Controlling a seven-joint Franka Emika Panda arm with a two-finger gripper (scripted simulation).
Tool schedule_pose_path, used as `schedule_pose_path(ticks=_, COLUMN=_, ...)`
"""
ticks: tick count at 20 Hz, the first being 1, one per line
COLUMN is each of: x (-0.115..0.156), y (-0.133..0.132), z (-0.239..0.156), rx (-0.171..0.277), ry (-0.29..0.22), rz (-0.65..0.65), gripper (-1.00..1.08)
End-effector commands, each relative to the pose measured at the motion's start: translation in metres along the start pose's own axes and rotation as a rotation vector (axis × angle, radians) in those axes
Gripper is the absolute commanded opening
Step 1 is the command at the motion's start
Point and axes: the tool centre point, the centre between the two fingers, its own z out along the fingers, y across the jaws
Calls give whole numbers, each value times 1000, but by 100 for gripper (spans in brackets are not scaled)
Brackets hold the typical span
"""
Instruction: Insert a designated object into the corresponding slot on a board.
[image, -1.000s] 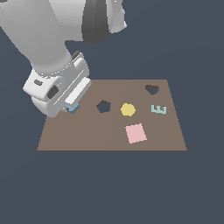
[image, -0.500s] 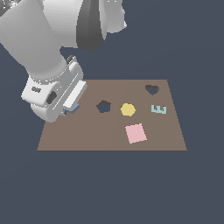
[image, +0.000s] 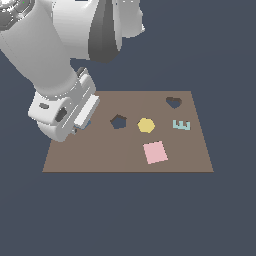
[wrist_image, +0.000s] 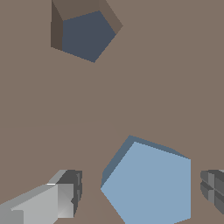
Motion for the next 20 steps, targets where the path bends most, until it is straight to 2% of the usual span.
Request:
schedule_pose_path(ticks=1, x=0, y=0, z=7, rx=1, ry=0, rz=-2, gripper=100)
schedule_pose_path(ticks=4, x=0, y=0, z=10, rx=1, ry=0, rz=-2, gripper=100)
schedule_pose_path(ticks=5, x=0, y=0, z=10, rx=1, ry=0, rz=-2, gripper=-100)
schedule_pose_path(ticks=20, x=0, y=0, z=7, rx=1, ry=0, rz=-2, gripper=-100)
